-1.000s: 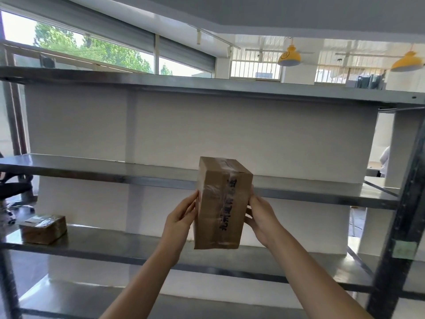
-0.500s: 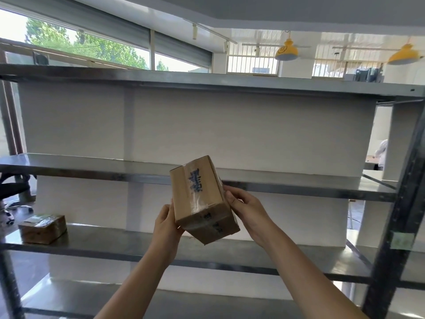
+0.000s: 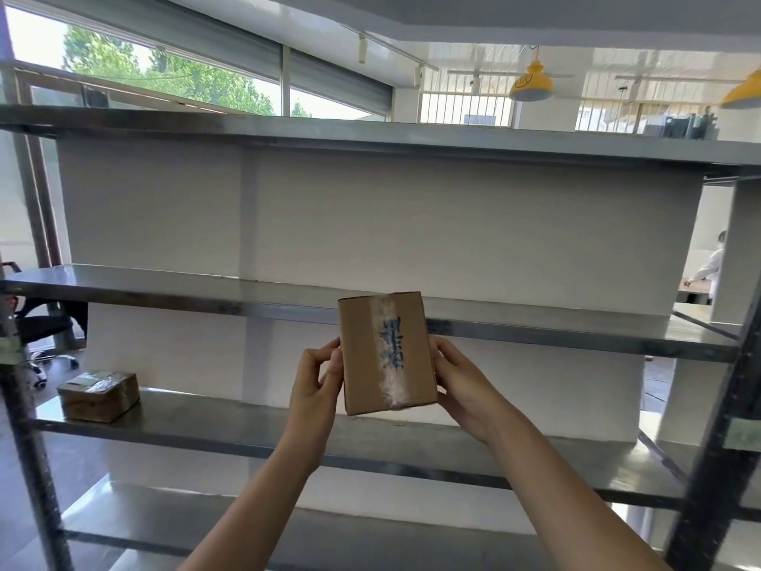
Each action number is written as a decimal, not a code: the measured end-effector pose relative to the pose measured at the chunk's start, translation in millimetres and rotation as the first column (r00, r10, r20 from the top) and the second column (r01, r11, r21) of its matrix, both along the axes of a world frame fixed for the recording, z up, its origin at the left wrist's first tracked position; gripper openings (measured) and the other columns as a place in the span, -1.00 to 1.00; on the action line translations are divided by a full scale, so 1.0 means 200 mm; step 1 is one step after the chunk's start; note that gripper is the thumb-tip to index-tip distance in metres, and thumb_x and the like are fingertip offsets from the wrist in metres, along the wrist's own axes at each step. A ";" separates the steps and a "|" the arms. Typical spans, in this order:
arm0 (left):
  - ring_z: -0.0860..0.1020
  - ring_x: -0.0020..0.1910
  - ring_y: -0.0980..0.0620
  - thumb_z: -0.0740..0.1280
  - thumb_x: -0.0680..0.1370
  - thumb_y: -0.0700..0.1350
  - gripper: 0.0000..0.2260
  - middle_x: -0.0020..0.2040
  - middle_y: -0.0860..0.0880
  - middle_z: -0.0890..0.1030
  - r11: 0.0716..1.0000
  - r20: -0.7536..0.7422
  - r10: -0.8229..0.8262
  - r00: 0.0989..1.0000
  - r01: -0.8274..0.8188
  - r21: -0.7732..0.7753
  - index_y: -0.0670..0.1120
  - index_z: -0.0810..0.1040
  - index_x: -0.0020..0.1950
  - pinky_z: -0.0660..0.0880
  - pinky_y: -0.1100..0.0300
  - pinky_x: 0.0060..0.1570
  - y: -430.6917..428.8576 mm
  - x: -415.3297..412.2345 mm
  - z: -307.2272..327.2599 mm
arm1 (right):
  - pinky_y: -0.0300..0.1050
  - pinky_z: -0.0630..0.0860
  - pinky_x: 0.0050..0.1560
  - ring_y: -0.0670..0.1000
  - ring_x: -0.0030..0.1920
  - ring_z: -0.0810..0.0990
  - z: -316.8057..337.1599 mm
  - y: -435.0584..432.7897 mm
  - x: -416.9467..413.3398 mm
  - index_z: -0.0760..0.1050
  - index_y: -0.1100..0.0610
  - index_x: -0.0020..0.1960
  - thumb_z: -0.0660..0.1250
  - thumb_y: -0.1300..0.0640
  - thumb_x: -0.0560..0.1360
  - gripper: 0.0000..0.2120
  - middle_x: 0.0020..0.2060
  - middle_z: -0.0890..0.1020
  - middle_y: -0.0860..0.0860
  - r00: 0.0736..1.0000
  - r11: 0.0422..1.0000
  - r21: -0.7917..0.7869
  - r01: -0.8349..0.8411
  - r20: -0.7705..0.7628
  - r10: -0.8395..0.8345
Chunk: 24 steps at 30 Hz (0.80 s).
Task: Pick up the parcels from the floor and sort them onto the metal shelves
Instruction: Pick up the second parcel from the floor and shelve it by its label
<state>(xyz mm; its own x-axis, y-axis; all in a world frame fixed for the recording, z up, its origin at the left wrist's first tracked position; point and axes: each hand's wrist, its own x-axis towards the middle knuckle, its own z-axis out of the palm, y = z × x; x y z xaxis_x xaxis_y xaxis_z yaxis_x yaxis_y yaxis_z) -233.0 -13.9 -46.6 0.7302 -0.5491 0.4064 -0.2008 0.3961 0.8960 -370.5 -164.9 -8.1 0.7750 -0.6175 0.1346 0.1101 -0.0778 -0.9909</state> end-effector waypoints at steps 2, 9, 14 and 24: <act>0.57 0.28 -0.17 0.21 0.63 0.09 -0.72 0.27 -0.10 0.59 1.000 0.061 0.013 0.998 -0.012 -0.024 -0.02 0.49 0.25 0.51 -0.25 0.29 0.01 0.01 -0.01 | -0.22 0.59 -0.15 -0.14 -0.08 0.70 -0.01 0.00 0.00 0.56 -0.07 0.33 0.23 -0.12 0.64 -0.67 0.01 0.74 -0.06 0.998 0.997 0.036 -0.070 0.013 0.069; 0.58 0.25 0.13 0.20 0.67 0.08 -0.77 0.24 0.21 0.61 0.998 0.215 0.030 0.976 -0.041 0.046 0.31 0.47 0.29 0.57 0.09 0.20 0.02 0.06 -0.03 | -0.18 0.54 0.11 -0.05 0.22 0.62 -0.08 -0.05 0.00 0.48 -0.03 0.45 0.26 0.08 0.66 -0.64 0.28 0.65 0.01 0.975 0.979 0.070 -0.190 0.134 0.180; 0.57 0.28 0.19 0.21 0.65 0.09 -0.74 0.27 0.27 0.60 0.997 0.216 -0.031 0.976 0.014 0.079 0.35 0.49 0.30 0.55 0.05 0.26 0.03 0.07 -0.04 | -0.12 0.54 0.13 0.00 0.28 0.60 -0.13 -0.08 0.01 0.43 -0.08 0.48 0.27 0.32 0.61 -0.49 0.35 0.59 -0.01 0.953 0.966 0.042 -0.256 0.178 0.245; 0.60 0.27 0.12 0.57 0.34 0.23 -0.33 0.28 0.20 0.59 0.981 0.087 -0.193 0.977 0.191 0.030 0.26 0.37 0.38 0.65 0.12 0.05 0.05 0.03 -0.06 | -0.05 0.44 0.34 -0.02 0.45 0.47 -0.14 -0.09 0.04 0.37 -0.12 0.51 0.34 0.15 0.62 -0.50 0.45 0.50 -0.11 0.952 0.972 -0.051 -0.228 0.197 0.234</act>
<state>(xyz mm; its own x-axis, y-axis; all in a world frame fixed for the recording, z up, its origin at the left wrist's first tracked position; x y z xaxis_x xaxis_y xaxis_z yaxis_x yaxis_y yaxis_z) -226.0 -3.8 -59.4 0.5721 -0.6846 0.4518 -0.2021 0.4162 0.8865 -363.0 -182.3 -35.2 0.8513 -0.4186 0.3162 0.3243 -0.0538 -0.9444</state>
